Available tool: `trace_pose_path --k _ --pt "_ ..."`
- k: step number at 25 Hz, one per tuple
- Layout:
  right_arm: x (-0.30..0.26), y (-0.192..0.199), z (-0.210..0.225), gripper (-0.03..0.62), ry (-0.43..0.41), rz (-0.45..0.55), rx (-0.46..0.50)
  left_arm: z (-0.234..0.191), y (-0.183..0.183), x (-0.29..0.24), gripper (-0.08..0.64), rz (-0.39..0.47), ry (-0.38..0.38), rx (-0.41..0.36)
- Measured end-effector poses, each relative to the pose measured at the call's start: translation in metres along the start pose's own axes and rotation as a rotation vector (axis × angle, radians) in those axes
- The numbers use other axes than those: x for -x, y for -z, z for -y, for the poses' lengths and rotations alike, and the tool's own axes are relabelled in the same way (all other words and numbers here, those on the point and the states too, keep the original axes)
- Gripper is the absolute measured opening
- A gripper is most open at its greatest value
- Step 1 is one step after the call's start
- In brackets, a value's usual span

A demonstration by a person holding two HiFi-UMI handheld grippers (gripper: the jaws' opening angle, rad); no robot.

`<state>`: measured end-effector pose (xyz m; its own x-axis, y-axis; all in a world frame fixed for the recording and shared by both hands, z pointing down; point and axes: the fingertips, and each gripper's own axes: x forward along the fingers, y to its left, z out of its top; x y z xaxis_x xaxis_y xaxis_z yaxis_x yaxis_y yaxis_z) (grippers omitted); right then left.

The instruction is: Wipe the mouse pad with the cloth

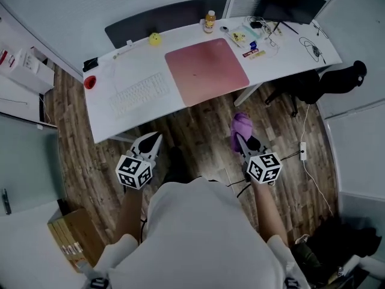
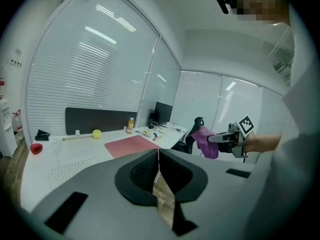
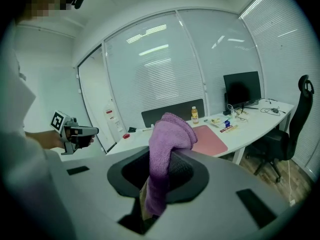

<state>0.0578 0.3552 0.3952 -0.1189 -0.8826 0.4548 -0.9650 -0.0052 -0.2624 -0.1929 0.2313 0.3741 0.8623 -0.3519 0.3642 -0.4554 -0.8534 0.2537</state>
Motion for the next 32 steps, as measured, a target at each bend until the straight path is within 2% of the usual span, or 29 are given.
trace_pose_path --k 9,21,32 --pt "-0.067 -0.034 0.009 0.084 0.050 -0.027 -0.013 -0.064 -0.024 -0.050 0.021 -0.030 0.063 -0.006" --pt "-0.170 -0.050 -0.005 0.084 0.065 -0.112 -0.016 -0.149 -0.036 -0.088 0.021 -0.075 0.132 -0.003" --pt "-0.220 -0.048 -0.016 0.084 -0.008 -0.190 0.002 -0.167 -0.030 -0.100 0.021 -0.095 0.117 0.027"
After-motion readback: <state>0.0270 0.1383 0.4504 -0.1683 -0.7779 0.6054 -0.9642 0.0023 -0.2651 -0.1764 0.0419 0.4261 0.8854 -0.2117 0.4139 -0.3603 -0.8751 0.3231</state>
